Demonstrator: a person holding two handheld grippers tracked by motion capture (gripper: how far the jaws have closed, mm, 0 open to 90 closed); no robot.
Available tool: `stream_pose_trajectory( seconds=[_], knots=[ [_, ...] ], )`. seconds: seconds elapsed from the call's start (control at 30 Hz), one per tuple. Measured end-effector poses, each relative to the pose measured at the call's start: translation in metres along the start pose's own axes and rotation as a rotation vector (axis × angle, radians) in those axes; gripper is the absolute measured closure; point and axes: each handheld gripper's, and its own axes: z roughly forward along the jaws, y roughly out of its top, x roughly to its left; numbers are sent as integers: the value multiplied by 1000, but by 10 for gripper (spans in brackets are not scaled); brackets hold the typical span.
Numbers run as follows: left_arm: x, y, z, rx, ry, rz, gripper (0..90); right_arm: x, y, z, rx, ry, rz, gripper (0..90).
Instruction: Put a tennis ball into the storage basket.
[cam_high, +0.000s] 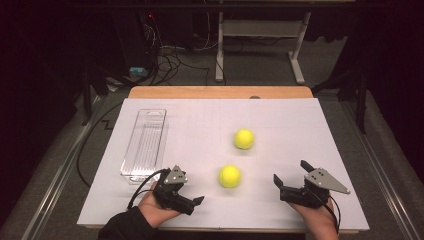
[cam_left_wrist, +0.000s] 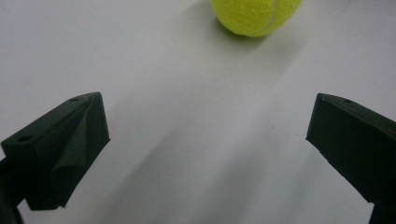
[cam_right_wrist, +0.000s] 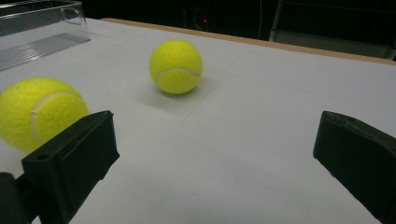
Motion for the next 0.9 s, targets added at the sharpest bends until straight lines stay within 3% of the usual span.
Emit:
stream_pose_trajectory(
  seconds=[0.53, 0.9],
  knots=[
    [-1, 1, 6, 115, -27, 3, 2, 0, 0, 1, 4, 3, -1, 0],
    [-9, 8, 6, 134, -39, 24, 1, 1, 0, 1, 3, 4, -6, 0]
  ],
)
